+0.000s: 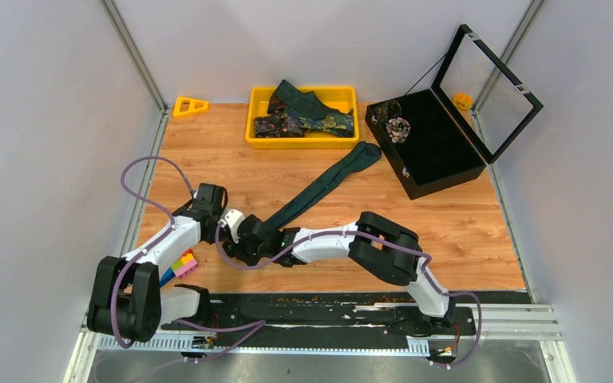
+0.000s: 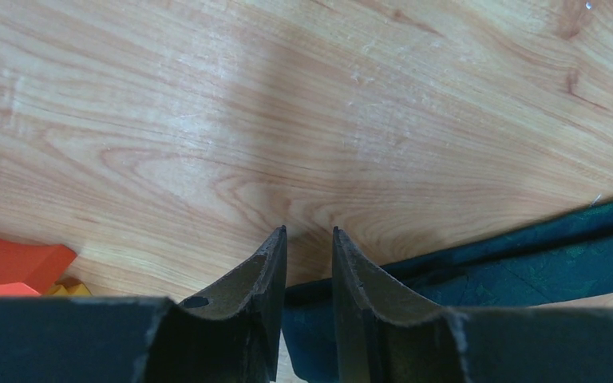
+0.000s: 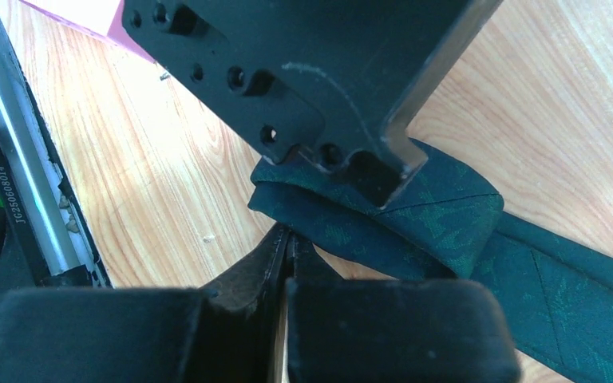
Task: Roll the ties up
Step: Roll the tie at the center of the board.
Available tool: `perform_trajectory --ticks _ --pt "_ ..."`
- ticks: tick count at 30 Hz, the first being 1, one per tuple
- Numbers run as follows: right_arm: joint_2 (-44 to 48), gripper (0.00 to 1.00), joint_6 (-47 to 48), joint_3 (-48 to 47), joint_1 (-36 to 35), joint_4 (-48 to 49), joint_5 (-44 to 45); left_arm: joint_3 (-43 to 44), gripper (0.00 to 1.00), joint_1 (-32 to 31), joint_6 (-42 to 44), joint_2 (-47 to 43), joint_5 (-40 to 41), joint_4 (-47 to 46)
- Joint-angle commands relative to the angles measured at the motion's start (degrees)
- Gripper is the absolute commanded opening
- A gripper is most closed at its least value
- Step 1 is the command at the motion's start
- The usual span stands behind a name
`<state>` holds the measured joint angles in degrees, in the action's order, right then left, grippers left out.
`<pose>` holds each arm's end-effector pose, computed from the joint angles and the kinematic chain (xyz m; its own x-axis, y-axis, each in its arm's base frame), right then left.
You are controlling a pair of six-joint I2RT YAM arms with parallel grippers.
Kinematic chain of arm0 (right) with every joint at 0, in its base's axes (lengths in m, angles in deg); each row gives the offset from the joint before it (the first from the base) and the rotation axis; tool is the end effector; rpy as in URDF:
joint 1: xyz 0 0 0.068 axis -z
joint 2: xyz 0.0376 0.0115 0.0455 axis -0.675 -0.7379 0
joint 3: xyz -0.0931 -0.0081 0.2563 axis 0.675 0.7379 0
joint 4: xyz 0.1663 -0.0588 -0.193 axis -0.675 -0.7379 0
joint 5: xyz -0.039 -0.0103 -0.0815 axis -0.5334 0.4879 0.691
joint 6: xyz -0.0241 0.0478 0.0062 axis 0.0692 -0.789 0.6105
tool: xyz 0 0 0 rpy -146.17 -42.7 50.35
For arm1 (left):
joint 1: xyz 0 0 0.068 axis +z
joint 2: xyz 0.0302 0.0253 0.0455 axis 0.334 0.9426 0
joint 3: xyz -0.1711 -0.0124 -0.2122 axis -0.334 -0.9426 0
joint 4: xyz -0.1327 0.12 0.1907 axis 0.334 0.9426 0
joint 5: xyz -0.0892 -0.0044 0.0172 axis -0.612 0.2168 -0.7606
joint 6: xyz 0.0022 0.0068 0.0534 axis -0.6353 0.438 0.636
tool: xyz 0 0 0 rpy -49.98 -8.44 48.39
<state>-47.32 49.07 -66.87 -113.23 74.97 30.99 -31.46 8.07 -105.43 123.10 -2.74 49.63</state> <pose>0.1534 0.4423 0.1370 -0.3900 -0.5242 -0.7571 -0.8910 0.4222 0.1667 0.2028 -0.0355 0.1611 -0.7933 -0.4337 -0.4274 -0.4158 0.8986 -0.1401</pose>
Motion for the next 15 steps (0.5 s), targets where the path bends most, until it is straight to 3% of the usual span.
perform_trajectory --ticks 1,9,13,15 --pt "-4.0 0.0 0.6 -3.0 0.3 -0.9 1.2 -0.5 0.34 -1.4 -0.5 -1.9 -3.5 -0.5" --pt "-2.4 0.0 1.0 -1.0 0.3 0.8 0.2 0.6 0.37 -1.4 -0.9 -3.8 -1.2 1.6" --pt "2.8 0.0 1.6 3.0 0.1 3.1 -2.0 2.2 0.47 -1.3 -1.4 -7.7 3.5 4.2" --pt "5.8 0.0 2.0 5.5 0.2 4.2 -3.3 3.1 0.62 -1.1 -1.7 -10.4 6.0 5.6"
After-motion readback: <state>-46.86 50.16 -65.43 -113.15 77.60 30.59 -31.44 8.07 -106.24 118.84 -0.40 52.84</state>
